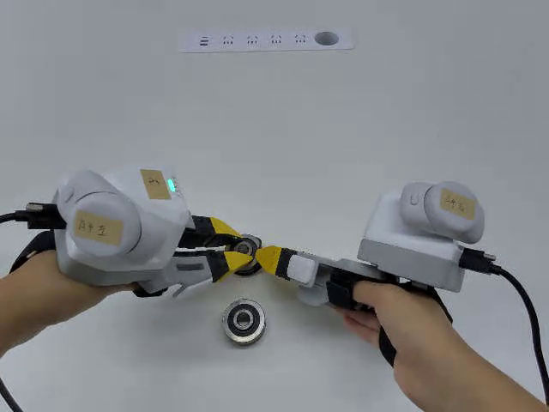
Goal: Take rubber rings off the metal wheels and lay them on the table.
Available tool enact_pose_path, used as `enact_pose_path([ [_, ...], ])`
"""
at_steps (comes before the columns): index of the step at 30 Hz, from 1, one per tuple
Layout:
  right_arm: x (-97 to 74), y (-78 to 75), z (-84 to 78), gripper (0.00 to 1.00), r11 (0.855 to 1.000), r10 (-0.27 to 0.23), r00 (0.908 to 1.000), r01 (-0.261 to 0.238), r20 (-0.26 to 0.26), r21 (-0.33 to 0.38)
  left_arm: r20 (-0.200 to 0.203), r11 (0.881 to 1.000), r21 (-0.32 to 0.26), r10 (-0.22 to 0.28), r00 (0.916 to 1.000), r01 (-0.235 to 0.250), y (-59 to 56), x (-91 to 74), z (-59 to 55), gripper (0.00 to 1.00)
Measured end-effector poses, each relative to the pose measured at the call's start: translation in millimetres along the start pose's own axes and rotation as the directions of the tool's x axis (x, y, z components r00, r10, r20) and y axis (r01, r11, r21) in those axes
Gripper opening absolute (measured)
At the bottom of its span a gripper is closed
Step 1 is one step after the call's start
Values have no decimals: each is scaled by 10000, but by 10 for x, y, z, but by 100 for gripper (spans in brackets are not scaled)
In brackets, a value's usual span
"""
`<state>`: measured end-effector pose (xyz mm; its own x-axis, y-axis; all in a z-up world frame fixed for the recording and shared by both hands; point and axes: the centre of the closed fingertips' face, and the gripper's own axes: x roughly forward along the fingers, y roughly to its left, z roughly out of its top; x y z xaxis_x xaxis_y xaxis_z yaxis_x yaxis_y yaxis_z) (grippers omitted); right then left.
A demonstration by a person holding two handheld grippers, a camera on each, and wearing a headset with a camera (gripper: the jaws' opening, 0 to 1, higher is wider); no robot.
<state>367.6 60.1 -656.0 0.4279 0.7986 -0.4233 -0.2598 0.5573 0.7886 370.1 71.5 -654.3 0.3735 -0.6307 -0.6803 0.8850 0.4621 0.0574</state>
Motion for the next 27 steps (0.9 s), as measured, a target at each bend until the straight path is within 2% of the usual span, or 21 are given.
enact_pose_path([
  [18,-12,47,-1,1,9993,382,9991,-383,-190,-31,-16,10000,15,20,10000,-20,-13,-2,10,13],
  [27,-24,82,-8,1,9979,586,9979,-594,-275,-266,-2,10000,44,-5,10000,5,-22,-4,10,13],
])
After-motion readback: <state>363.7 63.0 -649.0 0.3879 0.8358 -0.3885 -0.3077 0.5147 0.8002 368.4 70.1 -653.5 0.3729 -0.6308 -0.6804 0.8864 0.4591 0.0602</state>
